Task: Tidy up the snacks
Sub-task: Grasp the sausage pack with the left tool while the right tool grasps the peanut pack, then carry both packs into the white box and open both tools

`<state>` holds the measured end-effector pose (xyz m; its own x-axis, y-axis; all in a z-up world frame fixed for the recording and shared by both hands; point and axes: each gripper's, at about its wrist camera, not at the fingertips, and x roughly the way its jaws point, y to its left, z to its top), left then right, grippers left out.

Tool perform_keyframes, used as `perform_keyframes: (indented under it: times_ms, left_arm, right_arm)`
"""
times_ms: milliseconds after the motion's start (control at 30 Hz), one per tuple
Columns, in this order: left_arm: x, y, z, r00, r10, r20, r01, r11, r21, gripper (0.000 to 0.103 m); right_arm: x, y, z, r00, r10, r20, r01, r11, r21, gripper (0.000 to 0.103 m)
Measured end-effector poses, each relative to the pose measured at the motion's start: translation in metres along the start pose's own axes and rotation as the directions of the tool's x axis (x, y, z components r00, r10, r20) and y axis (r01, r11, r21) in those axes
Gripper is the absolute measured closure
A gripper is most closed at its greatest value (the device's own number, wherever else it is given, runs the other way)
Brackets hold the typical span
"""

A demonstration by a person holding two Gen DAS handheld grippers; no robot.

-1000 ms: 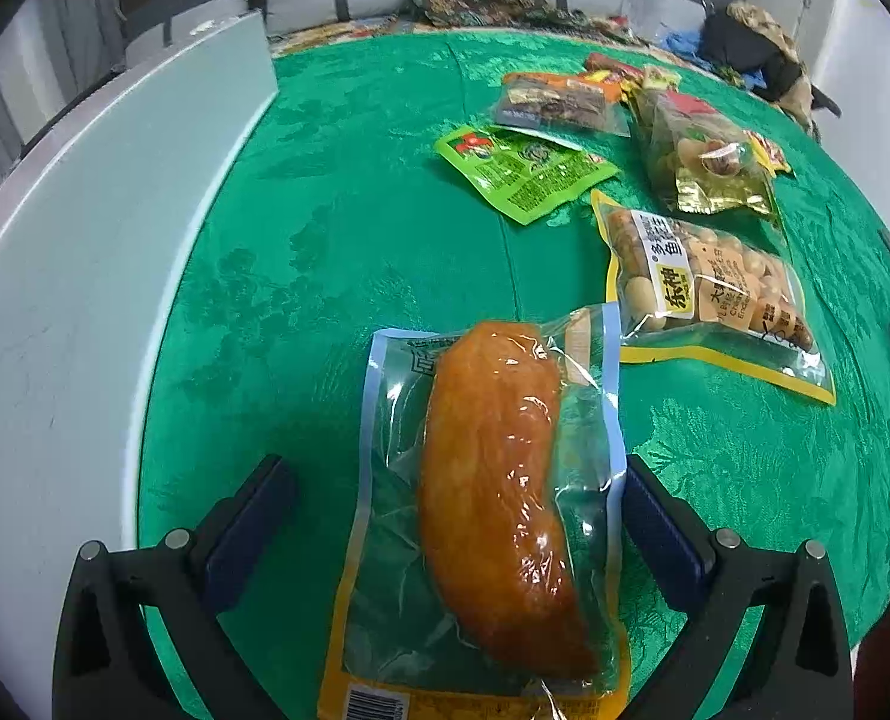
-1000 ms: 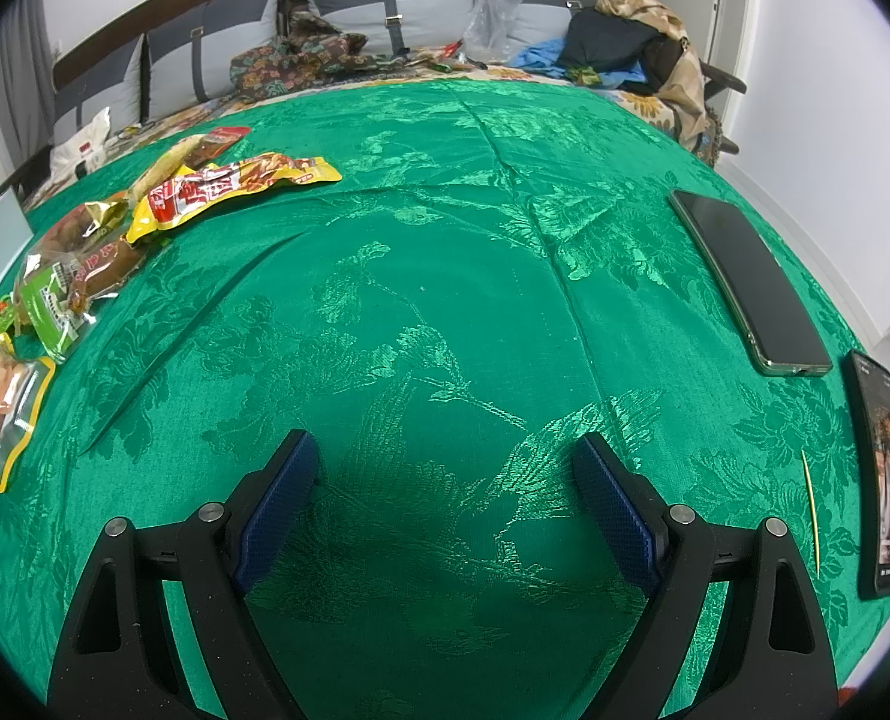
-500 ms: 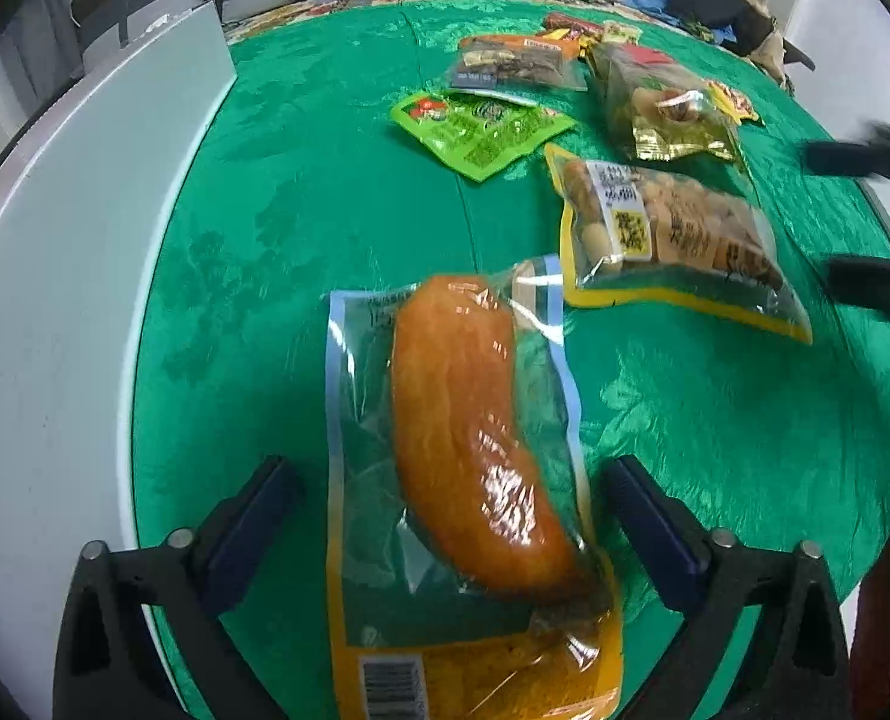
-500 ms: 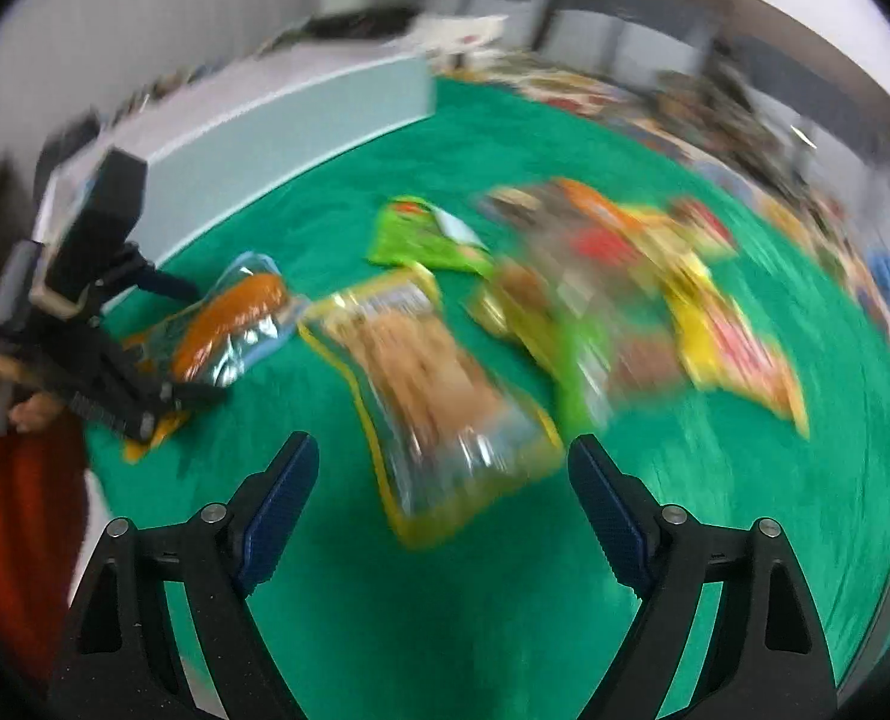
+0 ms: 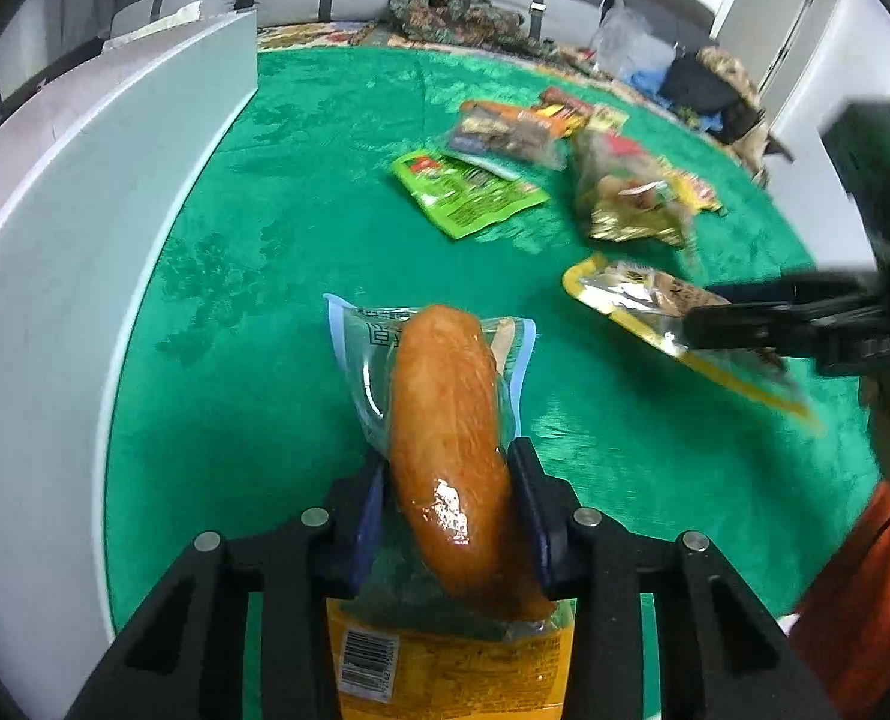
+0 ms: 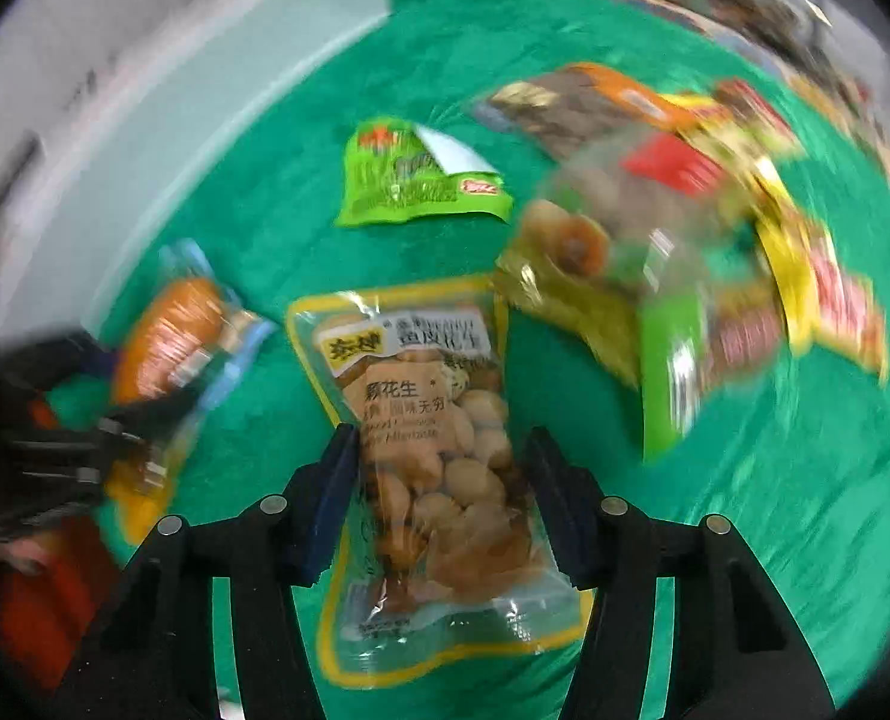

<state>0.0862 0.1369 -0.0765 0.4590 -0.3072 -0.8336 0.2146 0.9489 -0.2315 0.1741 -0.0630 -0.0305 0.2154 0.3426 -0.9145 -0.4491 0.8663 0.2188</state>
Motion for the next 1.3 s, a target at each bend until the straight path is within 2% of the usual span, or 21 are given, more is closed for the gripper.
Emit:
perform_keyframes:
  times_ms: [67, 267, 400, 500, 600, 667, 700, 833, 933, 1000, 1033, 1100, 1133, 1167, 1233, 1300]
  left_arm:
    - [-0.011, -0.003, -0.001, 0.999, -0.031, 0.022, 0.031, 0.999, -0.023, 0.065]
    - [-0.043, -0.003, 0.01, 0.988, -0.102, 0.114, 0.114, 0.988, -0.102, 0.065]
    - [-0.07, 0.001, 0.02, 0.974, -0.134, 0.184, 0.159, 0.979, -0.128, 0.065]
    - [-0.093, 0.012, 0.031, 0.959, -0.152, 0.239, 0.192, 0.969, -0.156, 0.065]
    - [-0.116, 0.031, 0.041, 0.944, -0.155, 0.291, 0.212, 0.961, -0.179, 0.065]
    - [-0.133, 0.051, 0.047, 0.936, -0.139, 0.323, 0.209, 0.959, -0.193, 0.065]
    - [-0.143, 0.065, 0.052, 0.933, -0.118, 0.34, 0.195, 0.96, -0.202, 0.065]
    - [-0.167, 0.119, 0.063, 0.935, 0.011, 0.355, 0.087, 0.962, -0.257, 0.065]
    - [-0.184, 0.177, 0.065, 0.929, 0.156, 0.335, -0.036, 0.94, -0.338, 0.065]
    - [-0.187, 0.204, 0.062, 0.923, 0.225, 0.312, -0.102, 0.925, -0.367, 0.062]
    - [-0.187, 0.217, 0.06, 0.921, 0.261, 0.291, -0.139, 0.914, -0.381, 0.059]
    - [-0.18, 0.247, 0.056, 0.922, 0.322, 0.215, -0.209, 0.881, -0.424, 0.037]
    - [-0.178, 0.257, 0.051, 0.925, 0.331, 0.188, -0.223, 0.871, -0.437, 0.032]
    - [-0.172, 0.267, 0.046, 0.926, 0.343, 0.156, -0.242, 0.858, -0.453, 0.025]
    - [-0.166, 0.275, 0.037, 0.915, 0.385, 0.124, -0.293, 0.841, -0.455, 0.023]
    - [-0.164, 0.271, 0.024, 0.903, 0.41, 0.126, -0.318, 0.836, -0.447, 0.023]
  right_arm:
    - [-0.022, -0.01, -0.016, 0.996, 0.06, 0.067, -0.066, 0.994, 0.086, 0.045]
    - [-0.053, -0.051, -0.047, 0.982, 0.087, 0.169, -0.134, 0.946, 0.296, 0.044]
    - [-0.071, -0.058, -0.056, 0.975, 0.095, 0.201, -0.159, 0.93, 0.332, 0.044]
    - [-0.062, -0.055, -0.044, 0.974, 0.096, 0.204, -0.16, 0.932, 0.326, 0.044]
    - [-0.065, -0.042, -0.04, 0.967, 0.127, 0.223, -0.195, 0.927, 0.32, 0.044]
    - [-0.065, -0.024, -0.023, 0.957, 0.163, 0.238, -0.235, 0.92, 0.315, 0.044]
    - [-0.064, -0.018, -0.02, 0.954, 0.177, 0.242, -0.248, 0.918, 0.31, 0.044]
    - [-0.063, 0.036, 0.028, 0.919, 0.29, 0.266, -0.357, 0.899, 0.253, 0.044]
    - [-0.063, 0.089, 0.077, 0.875, 0.388, 0.289, -0.451, 0.87, 0.197, 0.044]
    - [-0.058, 0.136, 0.115, 0.839, 0.459, 0.293, -0.515, 0.843, 0.155, 0.044]
    - [-0.054, 0.156, 0.129, 0.829, 0.475, 0.295, -0.529, 0.837, 0.139, 0.044]
    - [-0.044, 0.186, 0.149, 0.815, 0.495, 0.3, -0.545, 0.831, 0.112, 0.041]
    - [-0.035, 0.202, 0.16, 0.804, 0.515, 0.298, -0.563, 0.82, 0.102, 0.039]
    - [-0.02, 0.217, 0.172, 0.801, 0.53, 0.279, -0.575, 0.81, 0.111, 0.035]
    - [0.001, 0.225, 0.181, 0.818, 0.521, 0.243, -0.565, 0.806, 0.175, 0.03]
    - [0.009, 0.219, 0.176, 0.822, 0.508, 0.258, -0.561, 0.801, 0.208, 0.03]
